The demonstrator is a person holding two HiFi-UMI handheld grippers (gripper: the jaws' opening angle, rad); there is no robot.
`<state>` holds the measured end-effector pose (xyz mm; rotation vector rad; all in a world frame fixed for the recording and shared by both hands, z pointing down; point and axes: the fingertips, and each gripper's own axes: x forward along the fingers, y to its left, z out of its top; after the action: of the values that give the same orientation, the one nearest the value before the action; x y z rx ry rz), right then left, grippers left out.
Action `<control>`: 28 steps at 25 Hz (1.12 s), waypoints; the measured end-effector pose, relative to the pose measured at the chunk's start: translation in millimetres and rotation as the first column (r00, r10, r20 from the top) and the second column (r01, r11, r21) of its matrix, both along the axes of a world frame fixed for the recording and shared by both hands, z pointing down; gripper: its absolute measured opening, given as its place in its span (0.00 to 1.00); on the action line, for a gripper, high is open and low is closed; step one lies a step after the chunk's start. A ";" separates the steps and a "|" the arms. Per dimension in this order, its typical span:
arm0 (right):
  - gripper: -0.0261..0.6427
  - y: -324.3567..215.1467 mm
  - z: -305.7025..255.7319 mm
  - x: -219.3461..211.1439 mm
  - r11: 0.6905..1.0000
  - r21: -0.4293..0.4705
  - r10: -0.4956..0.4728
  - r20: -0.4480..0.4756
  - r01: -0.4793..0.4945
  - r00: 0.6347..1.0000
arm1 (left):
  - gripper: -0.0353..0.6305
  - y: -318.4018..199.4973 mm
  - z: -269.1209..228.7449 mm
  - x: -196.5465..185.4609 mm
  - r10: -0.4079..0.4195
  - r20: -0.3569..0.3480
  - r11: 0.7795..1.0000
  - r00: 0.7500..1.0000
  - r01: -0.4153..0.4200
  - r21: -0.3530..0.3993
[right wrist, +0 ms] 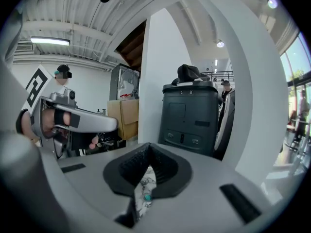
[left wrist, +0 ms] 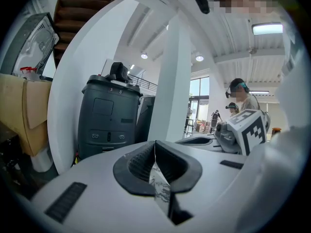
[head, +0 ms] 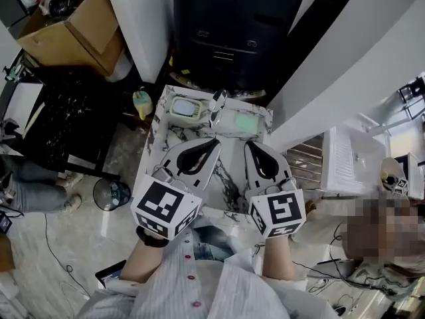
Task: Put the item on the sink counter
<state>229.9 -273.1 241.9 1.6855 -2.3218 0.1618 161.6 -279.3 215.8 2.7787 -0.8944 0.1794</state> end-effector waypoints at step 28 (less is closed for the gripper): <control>0.06 -92.3 131.6 36.0 0.982 -0.187 -0.028 -0.040 0.020 0.999 | 0.08 -44.3 121.8 -6.0 -0.002 0.050 0.977 0.999 0.013 -0.212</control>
<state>266.0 -365.4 373.5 1.5545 -2.2187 0.3255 155.6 -323.6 337.5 2.5836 -0.8433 0.3242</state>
